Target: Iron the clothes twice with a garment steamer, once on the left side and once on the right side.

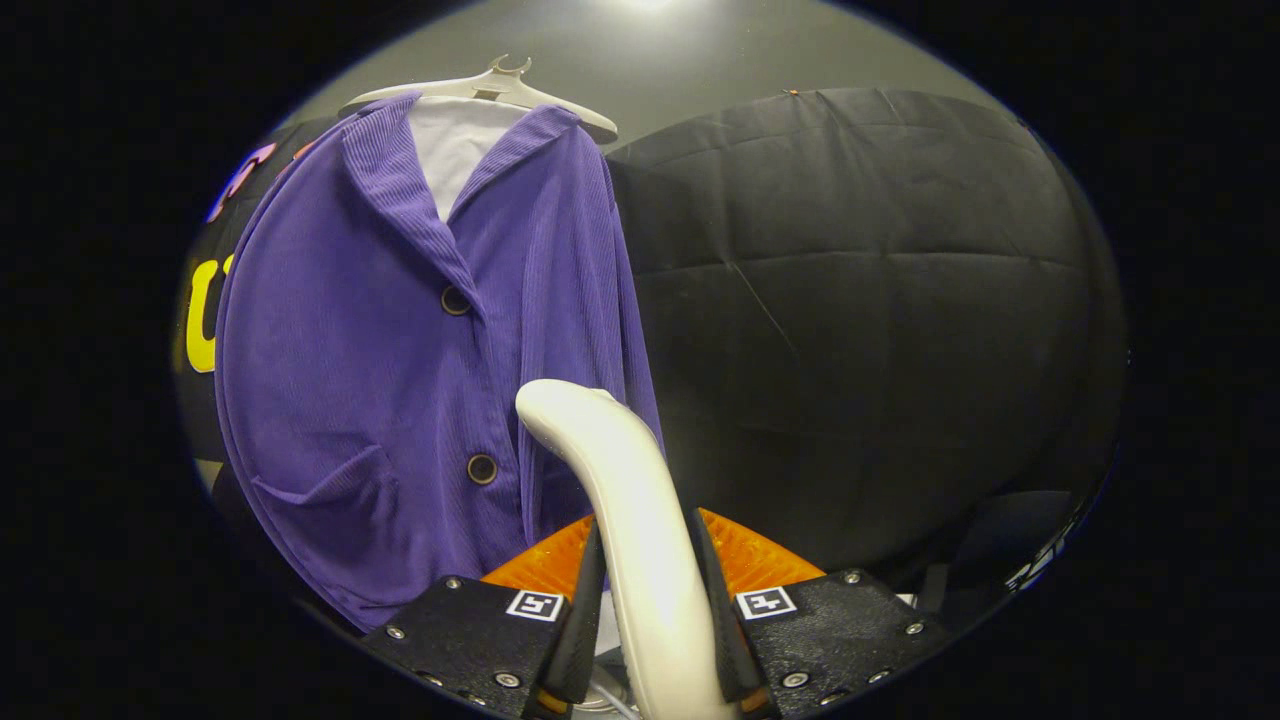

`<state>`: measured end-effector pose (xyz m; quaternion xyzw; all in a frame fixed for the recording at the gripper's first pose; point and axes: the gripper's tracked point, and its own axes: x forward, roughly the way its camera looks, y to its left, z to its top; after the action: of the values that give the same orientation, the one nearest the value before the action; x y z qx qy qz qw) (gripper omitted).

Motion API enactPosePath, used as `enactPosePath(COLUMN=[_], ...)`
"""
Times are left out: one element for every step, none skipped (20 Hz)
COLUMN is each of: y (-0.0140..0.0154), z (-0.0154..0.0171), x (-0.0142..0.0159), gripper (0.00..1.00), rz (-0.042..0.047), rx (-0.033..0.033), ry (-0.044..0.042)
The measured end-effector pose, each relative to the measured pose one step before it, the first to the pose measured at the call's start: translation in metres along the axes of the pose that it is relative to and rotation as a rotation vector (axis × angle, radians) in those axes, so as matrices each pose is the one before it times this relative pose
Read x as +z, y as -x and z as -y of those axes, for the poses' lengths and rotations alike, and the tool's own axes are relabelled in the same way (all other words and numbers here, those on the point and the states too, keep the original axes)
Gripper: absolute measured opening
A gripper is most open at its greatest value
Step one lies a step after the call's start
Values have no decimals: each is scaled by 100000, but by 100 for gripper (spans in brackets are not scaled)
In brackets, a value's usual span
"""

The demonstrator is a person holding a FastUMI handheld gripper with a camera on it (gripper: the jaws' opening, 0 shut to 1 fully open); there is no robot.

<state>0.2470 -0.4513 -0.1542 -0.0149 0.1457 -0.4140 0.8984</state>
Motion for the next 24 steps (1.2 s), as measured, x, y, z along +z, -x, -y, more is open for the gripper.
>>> enactPosePath(y=[45,187,146,-44,34,41,40,-228,-3,-88,-185,-129,40,41,173,286,242,344,458,487,685,828,1072,1279], z=[-85,-19,-33,-30,-123,-112,-66,-85,-153,-215,-115,-97,-6,20,76,216,47,61,21,135,-84,-179,13,85], x=[-695,-1004,-813,-686,-683,-665,-678,-802,-805,-696,-608,-724,-512,-640,-544,-930,-778,-720,-485,-471,-257,-197,252,358], gripper=[48,48,48,48,48,48,48,48,48,48,48,48,48,48,48,49,48,48,49,48,49,49,48,48], rz=[-1202,-1238,-1122,-1155,-1294,-1118,-1133,-1615,-1724,-1699,-1643,-1429,-1096,-975,-676,-945,-1124,-995,-723,-190,-207,404,1033,1605], rx=[219,390,232,122,317,224,201,497,411,387,157,-57,-51,-142,-300,-194,-65,42,272,491,600,606,936,1388], ry=[1,180,576,519,422,485,293,232,164,116,201,91,-7,-104,-41,296,498,461,293,259,378,387,229,-94])
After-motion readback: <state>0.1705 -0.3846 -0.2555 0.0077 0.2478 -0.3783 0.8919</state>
